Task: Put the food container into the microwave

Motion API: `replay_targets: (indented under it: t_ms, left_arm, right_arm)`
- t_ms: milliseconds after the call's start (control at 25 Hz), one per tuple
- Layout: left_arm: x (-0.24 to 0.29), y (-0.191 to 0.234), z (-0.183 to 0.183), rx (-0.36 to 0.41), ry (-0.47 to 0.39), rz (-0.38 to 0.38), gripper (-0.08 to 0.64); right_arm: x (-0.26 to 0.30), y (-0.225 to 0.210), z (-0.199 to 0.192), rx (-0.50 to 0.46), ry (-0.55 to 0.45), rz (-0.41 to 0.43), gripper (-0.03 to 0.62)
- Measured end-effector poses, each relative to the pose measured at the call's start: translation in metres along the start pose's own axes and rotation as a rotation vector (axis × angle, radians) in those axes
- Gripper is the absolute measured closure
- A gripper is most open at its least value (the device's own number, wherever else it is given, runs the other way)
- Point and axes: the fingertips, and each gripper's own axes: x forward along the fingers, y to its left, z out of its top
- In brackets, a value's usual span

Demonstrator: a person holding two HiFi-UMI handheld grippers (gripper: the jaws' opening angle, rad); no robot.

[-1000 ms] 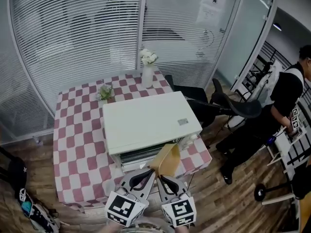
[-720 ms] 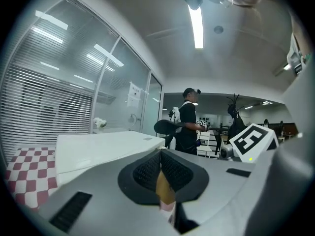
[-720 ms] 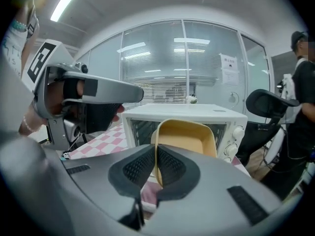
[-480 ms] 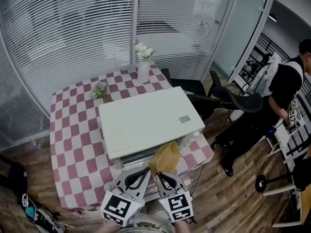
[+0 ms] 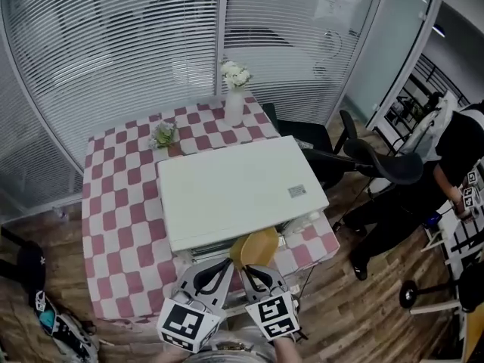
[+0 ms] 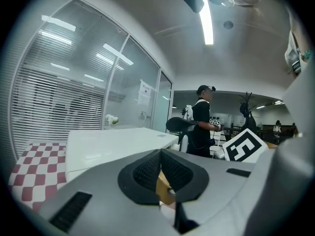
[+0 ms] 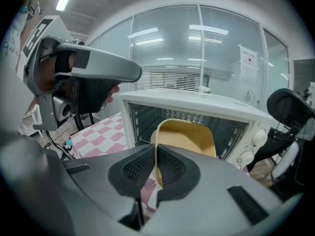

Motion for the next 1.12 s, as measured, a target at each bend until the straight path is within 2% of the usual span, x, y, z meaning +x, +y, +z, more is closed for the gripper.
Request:
replay_targets:
  t_ms: [200,600,1000,1120]
  left_arm:
    - [0.003,0.007,0.0,-0.014,0.002,0.05,0.548]
    - [-0.004,0.021,-0.002,-0.037,0.011,0.133,0.548]
    - [-0.022,0.046,-0.004,-0.063,0.0,0.256,0.548]
    - [-0.027,0.055,-0.007,-0.072,-0.013,0.294,0.548]
  right_arm:
    - [0.01,-0.009,-0.002,-0.069,0.05,0.002,0.586]
    - [0.038,-0.016,0.011,-0.215,0.053,0.023,0.584]
    - [0.071,-0.015,0.017,-0.375,0.07,0.027,0.584]
    - [0.081,-0.015,0.019,-0.449,0.069,0.014,0.584]
